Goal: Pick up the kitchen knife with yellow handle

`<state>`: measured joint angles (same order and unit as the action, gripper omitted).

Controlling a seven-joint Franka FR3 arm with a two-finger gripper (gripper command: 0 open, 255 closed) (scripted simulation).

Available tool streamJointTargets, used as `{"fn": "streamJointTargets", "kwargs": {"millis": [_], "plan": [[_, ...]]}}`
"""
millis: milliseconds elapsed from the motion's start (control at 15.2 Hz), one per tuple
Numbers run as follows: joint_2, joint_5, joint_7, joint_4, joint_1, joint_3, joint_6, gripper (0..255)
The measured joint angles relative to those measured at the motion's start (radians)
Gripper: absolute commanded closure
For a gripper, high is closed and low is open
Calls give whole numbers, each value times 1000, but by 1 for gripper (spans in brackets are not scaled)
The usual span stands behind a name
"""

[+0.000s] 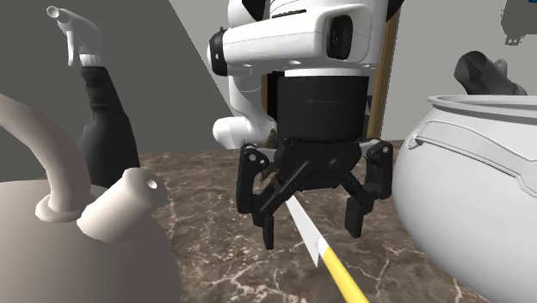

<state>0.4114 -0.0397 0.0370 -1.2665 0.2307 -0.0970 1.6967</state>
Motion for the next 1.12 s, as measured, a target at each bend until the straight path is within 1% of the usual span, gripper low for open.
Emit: {"fn": "streamJointTargets", "kwargs": {"millis": [726, 990, 1122], "plan": [[0, 0, -1, 1, -1, 0, 0, 255], [7, 0, -2, 59, 1, 0, -51, 255], [24, -2, -2, 111, 3, 0, -87, 255]]}}
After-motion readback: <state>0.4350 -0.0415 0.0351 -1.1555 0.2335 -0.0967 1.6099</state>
